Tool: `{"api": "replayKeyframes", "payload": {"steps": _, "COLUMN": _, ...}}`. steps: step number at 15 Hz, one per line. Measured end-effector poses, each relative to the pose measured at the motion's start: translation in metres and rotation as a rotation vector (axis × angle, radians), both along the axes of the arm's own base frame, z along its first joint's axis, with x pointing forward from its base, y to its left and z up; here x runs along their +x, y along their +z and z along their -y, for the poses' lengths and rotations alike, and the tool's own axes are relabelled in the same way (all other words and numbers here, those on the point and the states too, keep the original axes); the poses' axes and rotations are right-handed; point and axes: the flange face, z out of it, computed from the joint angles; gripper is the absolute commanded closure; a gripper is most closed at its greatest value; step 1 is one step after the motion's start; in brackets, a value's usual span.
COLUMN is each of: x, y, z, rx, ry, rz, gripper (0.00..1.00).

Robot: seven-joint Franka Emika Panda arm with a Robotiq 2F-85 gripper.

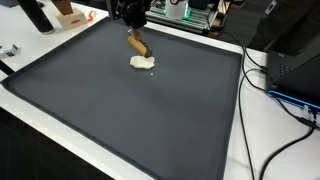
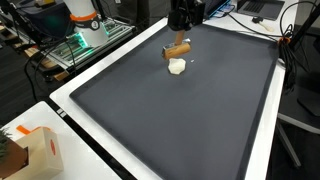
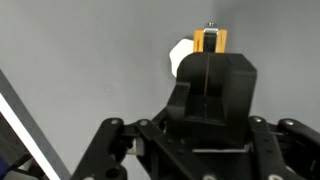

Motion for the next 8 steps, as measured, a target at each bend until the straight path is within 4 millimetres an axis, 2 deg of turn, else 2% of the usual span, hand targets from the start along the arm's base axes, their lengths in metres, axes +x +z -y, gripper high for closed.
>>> {"api": "replayKeyframes", "payload": {"steps": 8, "x": -0.015, "y": -0.035, "z": -0.005, "rx": 0.000, "ry": 0.255, "rz": 0.006, "gripper": 0.77}}
